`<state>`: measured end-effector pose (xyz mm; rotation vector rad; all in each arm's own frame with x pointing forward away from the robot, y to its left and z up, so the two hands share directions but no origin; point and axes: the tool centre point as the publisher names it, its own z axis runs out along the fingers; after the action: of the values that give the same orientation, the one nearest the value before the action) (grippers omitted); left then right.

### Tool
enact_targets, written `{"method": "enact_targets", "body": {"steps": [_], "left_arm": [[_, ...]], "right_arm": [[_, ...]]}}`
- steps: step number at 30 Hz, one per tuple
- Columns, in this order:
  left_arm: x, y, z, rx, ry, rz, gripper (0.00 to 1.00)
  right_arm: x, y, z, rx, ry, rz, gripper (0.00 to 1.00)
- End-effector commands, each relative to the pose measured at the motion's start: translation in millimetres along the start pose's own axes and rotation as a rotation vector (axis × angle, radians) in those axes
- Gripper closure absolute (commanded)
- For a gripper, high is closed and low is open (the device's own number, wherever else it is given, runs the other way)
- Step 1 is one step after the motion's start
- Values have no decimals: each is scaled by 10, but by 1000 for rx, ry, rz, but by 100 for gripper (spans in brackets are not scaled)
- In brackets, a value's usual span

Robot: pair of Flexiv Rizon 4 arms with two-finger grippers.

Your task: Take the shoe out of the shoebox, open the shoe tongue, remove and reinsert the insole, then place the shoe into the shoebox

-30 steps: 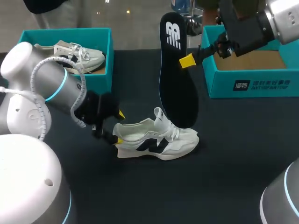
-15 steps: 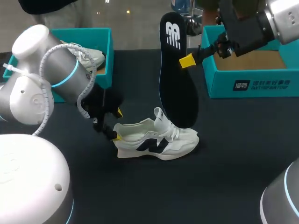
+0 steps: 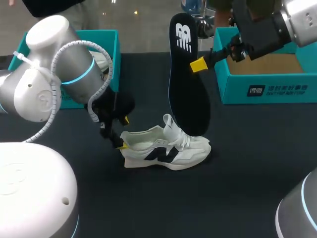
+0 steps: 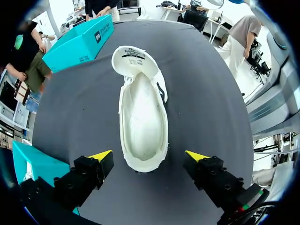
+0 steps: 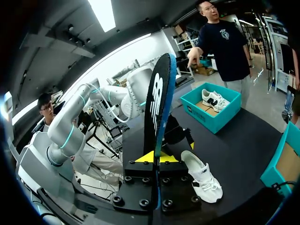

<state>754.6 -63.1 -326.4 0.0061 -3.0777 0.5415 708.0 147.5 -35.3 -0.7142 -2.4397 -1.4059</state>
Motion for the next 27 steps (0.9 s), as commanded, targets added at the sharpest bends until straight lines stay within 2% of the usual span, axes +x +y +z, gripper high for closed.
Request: {"method": "enact_targets", "body": {"steps": [1, 5, 9, 17, 27], "left_arm": [[15, 11, -8, 1, -2, 1, 0], [32, 15, -2, -9, -2, -3, 0], [59, -5, 4, -129, -7, -4, 0], [45, 35, -12, -227, -61, -28, 0], [-60, 45, -11, -251, -64, -15, 0]], "right_arm": [[-10, 22, 26, 4, 0, 2, 100], [-10, 22, 26, 4, 0, 2, 100], [-10, 22, 26, 4, 0, 2, 100], [-10, 22, 26, 4, 0, 2, 100], [-10, 22, 26, 4, 0, 2, 100]]}}
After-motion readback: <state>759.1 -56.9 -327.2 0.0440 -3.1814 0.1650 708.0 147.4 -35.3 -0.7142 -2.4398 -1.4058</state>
